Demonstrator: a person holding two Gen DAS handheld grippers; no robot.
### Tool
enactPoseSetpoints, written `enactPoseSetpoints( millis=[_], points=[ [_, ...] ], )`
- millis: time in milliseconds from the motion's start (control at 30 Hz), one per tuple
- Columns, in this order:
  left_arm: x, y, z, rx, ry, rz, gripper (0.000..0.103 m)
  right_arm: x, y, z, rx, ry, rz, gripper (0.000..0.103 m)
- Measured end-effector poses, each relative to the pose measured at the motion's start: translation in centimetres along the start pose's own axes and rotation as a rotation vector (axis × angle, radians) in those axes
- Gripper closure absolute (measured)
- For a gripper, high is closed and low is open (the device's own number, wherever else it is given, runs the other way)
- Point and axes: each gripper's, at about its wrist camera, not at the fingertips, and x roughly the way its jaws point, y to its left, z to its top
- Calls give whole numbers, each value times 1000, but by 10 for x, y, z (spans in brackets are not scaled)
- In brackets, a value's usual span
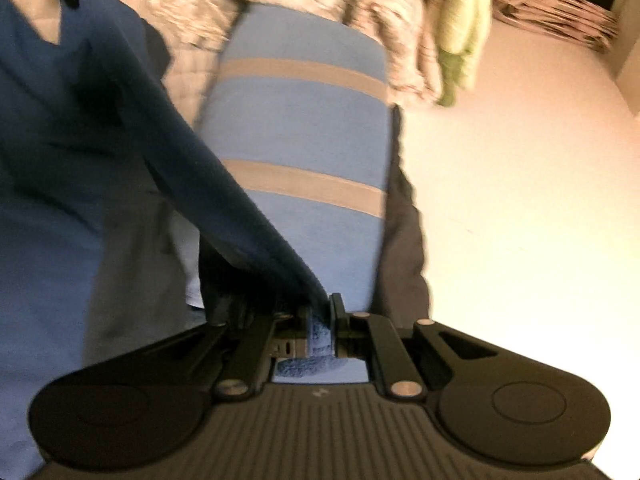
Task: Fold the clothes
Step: 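Lift the blue fleece edge with the right gripper and fold it over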
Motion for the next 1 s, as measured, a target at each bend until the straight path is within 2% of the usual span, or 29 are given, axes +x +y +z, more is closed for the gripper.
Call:
enactPoseSetpoints(
  millis=[100, 133, 267, 367, 467, 600, 633, 733, 833, 933, 1000],
  points=[
    [5, 4, 11, 5, -32, 45, 17, 7, -16, -7, 12, 35, -37, 96],
    [7, 6, 16, -24, -38, 45, 17, 10, -21, -9, 18, 46, -49, 96],
    [18, 16, 30, -204, -46, -10, 17, 17, -38, -22, 60, 89, -80, 96],
    [28, 13, 30, -304, -22, -108, 18, 24, -48, -30, 115, 120, -88, 96],
    [28, -5, 20, -243, -19, -180, 18, 30, -57, -38, 166, 151, -96, 96],
    [27, -33, -4, -148, -3, -303, 18, 34, -58, -48, 165, 166, -102, 96],
    [28, -39, -10, -123, 5, -312, 18, 35, -58, -51, 166, 169, -102, 96],
    [35, -56, -26, -45, 47, -290, 18, 36, -57, -57, 168, 179, -90, 96],
    [49, -63, -34, -11, 119, -256, 18, 37, -54, -64, 170, 188, -74, 96],
    [63, -55, -36, -33, 182, -170, 19, 37, -51, -71, 173, 198, -58, 96],
    [63, -45, -38, -84, 185, -155, 19, 38, -49, -75, 174, 205, -47, 96]
  ],
)
